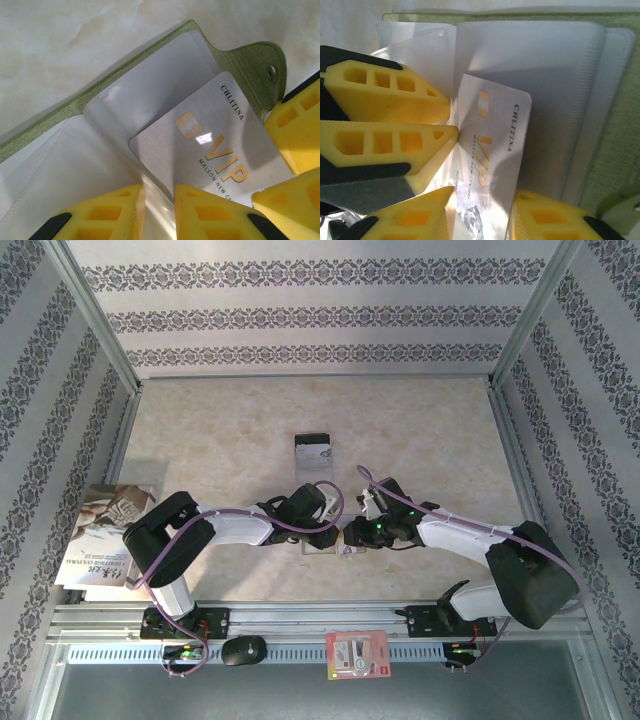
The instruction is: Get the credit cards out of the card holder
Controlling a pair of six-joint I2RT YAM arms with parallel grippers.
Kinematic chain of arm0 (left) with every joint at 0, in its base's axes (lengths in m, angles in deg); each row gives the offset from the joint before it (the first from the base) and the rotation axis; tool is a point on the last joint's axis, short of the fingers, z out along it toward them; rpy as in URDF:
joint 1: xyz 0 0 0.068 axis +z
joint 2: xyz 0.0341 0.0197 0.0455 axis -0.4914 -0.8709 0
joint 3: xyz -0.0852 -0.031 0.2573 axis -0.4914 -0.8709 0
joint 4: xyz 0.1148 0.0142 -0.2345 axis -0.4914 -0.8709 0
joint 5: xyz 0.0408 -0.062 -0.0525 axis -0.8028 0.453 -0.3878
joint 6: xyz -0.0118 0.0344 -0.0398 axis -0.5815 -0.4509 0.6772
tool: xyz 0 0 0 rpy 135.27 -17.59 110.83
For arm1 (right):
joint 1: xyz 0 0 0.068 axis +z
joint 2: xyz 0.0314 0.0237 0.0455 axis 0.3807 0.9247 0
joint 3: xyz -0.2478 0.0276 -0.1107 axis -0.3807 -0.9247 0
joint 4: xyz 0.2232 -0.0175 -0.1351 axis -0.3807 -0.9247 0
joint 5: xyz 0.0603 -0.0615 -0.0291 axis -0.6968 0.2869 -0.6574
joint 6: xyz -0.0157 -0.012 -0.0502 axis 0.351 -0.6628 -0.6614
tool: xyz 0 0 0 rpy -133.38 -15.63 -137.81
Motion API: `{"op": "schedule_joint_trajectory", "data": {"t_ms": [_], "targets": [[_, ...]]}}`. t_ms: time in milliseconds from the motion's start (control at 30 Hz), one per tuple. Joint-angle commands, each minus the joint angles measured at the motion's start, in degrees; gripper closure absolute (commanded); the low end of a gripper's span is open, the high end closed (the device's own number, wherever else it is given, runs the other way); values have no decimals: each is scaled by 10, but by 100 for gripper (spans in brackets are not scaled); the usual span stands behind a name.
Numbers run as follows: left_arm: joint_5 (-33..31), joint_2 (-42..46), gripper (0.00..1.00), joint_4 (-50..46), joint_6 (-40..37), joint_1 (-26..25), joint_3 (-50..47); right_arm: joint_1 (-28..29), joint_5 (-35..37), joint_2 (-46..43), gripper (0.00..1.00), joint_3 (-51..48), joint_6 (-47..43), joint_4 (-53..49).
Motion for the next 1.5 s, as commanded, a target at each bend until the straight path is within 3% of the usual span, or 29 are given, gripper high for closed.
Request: {"op": "schedule_joint_trajectory", "data": {"t_ms": [0,200,433,533,700,733,767,900,1167,1300,1467], "targets": [[2,-20,77,-24,9,-4,-20,-11,-16,8,76,0,-2,34],[0,35,72,-13,24,10,-32,-22,4,-27,99,3,-17,-2],[-25,194,62,-23,32,47,-41,-21,50,-117,100,61,-66,-101],[-11,256,57,-34,36,86,-65,-21,40,-108,100,122,-128,-131],[-14,343,26,-69,29,122,-103,-10,67,-57,100,259,-281,-174],[-19,357,2,-79,28,125,-108,-12,78,-42,100,293,-304,-183],[-23,370,1,-84,26,128,-114,-16,80,-27,100,318,-335,-188],[-45,403,1,-114,19,131,-129,-18,81,47,100,424,-461,-240],[-83,435,1,-135,24,145,-156,-10,168,239,100,659,-686,-371],[-90,426,1,-140,22,150,-151,-13,173,307,100,757,-753,-406],[-93,402,1,-147,13,159,-140,-8,182,366,100,812,-815,-430]]}}
